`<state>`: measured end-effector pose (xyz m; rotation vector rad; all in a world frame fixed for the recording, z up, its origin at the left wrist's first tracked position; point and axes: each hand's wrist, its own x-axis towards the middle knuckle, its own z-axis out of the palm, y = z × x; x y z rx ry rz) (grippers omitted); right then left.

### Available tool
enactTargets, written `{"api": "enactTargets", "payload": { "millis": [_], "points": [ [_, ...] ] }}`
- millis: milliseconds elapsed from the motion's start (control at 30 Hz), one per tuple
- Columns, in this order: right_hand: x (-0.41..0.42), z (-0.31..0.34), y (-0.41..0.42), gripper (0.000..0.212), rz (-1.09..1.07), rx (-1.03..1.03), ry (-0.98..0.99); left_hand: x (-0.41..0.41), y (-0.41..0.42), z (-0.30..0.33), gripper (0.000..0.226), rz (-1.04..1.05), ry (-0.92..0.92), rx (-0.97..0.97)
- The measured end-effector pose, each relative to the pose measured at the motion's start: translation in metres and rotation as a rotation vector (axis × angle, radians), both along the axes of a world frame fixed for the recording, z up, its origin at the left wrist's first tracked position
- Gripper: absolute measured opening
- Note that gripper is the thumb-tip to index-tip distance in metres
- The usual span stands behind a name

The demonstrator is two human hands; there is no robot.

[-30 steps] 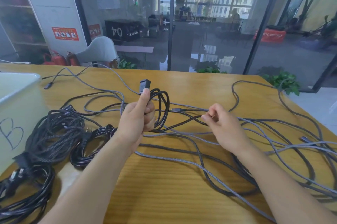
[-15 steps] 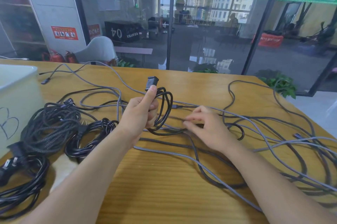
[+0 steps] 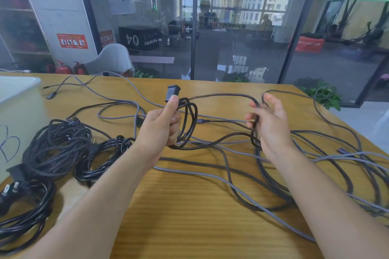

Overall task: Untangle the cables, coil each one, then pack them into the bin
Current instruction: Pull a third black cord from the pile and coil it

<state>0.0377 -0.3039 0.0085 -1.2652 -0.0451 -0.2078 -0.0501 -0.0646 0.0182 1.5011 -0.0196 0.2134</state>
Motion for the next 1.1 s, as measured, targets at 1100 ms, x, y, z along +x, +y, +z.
{"api": "enactTargets", "payload": {
  "millis": [1100],
  "points": [
    [-0.011, 0.023, -0.018, 0.042, 0.561, -0.346, -0.001, -0.001, 0.003, 0.004, 0.057, 0.074, -0.022, -0.040]
  ]
}}
